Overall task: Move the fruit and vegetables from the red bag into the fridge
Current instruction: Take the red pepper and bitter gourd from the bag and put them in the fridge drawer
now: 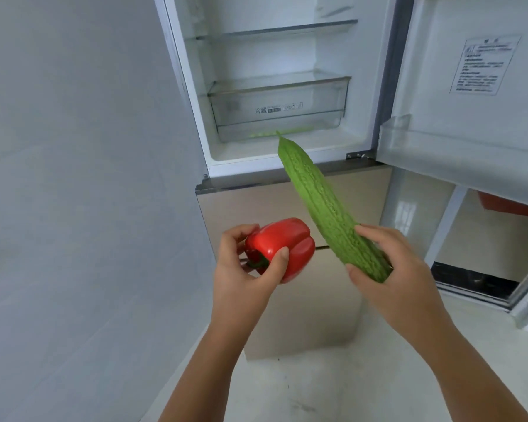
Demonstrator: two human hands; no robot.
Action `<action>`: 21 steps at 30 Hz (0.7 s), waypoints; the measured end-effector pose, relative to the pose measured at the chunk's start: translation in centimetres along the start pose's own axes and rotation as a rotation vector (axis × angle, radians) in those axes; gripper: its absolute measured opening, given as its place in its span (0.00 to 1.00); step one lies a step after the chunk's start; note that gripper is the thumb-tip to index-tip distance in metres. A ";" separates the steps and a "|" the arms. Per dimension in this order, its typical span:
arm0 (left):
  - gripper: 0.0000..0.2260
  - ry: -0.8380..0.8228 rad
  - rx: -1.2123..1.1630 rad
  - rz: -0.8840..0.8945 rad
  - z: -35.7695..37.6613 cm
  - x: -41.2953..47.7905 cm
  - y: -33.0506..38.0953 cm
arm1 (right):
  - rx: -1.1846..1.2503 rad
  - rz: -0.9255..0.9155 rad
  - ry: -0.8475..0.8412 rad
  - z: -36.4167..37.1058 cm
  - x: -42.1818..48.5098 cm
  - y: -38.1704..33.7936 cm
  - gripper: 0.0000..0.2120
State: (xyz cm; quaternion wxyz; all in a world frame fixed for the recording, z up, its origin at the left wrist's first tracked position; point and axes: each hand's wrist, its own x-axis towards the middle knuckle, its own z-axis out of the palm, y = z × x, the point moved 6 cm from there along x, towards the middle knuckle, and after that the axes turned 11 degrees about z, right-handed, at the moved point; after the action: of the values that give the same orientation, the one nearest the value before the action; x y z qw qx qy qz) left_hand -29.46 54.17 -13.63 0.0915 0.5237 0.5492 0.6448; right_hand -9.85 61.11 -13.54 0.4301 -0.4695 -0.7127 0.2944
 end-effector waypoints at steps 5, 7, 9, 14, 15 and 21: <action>0.19 0.008 0.015 0.009 2.5 5.5 -1.6 | -0.035 -0.006 0.000 -1.2 5.6 1.1 0.24; 0.18 0.002 0.023 0.015 3.5 7.7 -2.3 | -0.041 -0.004 0.014 -1.2 8.0 1.3 0.24; 0.18 0.000 0.027 0.017 4.3 10.1 -3.2 | -0.044 0.007 0.023 -1.0 10.5 1.5 0.24; 0.19 0.018 0.005 0.027 6.3 16.9 -5.7 | -0.049 0.027 0.024 0.5 18.1 1.7 0.23; 0.19 0.020 0.002 0.035 6.5 18.3 -6.2 | -0.043 0.029 0.030 0.9 19.7 1.7 0.23; 0.18 0.013 -0.017 0.080 7.4 27.1 -8.8 | -0.064 -0.017 0.060 3.6 28.7 -0.1 0.22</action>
State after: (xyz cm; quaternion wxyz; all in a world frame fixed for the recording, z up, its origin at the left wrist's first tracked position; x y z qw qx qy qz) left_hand -39.54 80.81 -6.28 0.0666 0.5402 0.5228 0.6560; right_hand -18.51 87.48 -5.49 0.4383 -0.4857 -0.7125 0.2536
